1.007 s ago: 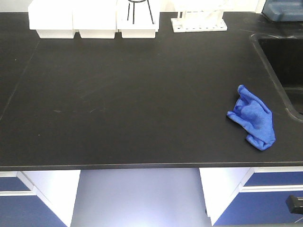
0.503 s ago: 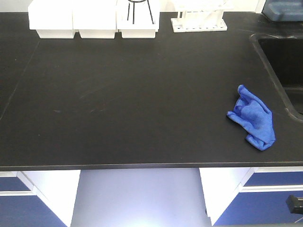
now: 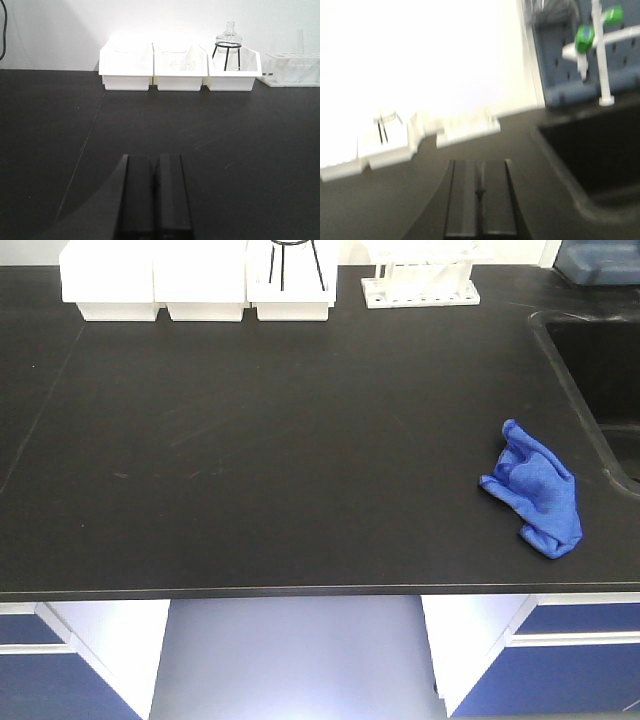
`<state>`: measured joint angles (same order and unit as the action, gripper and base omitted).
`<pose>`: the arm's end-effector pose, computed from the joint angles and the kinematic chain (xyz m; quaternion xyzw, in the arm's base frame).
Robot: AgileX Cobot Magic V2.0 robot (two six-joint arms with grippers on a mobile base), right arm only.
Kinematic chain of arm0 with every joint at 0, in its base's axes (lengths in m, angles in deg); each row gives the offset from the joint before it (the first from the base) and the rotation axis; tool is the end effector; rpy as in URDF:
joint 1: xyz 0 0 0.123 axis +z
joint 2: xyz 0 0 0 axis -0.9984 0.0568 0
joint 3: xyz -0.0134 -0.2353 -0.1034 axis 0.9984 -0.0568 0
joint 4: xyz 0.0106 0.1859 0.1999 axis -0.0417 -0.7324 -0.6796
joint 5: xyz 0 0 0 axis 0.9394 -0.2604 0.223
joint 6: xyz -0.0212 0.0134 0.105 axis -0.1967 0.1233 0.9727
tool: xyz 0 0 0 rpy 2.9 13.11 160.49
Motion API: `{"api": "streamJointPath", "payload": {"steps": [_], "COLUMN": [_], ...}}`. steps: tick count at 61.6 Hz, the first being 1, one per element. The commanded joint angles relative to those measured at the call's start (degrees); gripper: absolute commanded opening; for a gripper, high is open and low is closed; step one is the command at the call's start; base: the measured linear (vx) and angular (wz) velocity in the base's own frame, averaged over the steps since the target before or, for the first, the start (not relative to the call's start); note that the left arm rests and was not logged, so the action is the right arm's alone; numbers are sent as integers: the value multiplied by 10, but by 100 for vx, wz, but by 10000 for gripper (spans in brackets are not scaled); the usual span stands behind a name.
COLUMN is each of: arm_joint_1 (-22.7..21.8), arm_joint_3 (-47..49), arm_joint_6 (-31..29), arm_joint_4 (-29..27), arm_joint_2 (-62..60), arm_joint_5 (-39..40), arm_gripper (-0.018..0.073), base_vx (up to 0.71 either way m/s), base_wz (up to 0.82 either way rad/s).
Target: Wipe right workspace with blue cloth
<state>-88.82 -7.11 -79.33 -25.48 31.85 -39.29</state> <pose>0.1229 -0.0052 0.2101 0.0985 0.6583 0.0787 0.7421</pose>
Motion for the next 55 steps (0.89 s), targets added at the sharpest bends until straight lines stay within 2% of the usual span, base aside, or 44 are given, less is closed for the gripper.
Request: {"api": "streamJointPath", "payload": {"steps": [1,5,10,15,18,24,30,34,45,55], "arm_joint_1": [-1,-1,-4,-11,-14,-14,-14,-14,-13,-13], "arm_joint_3": [33,77,137,207,235,285,325,343,385,399], "arm_joint_6": [-8,-24,-12,13,13,9,10,10,12,12], "arm_joint_4": [8,32,48,49,57,125,208,239,234,225], "arm_joint_2": [-4,12,56,146,195,308,423,481,648,742], "arm_joint_5": [55,-2,-103,-194,-213,-183,-104,-61,9,23], "arm_gripper": [-6,-4,-3,-3,-3,-1,1,8,67,148], "base_vx": [0,0,0,0,0,0,0,0,0,0], "base_wz": [0,0,0,0,0,0,0,0,0,0]}}
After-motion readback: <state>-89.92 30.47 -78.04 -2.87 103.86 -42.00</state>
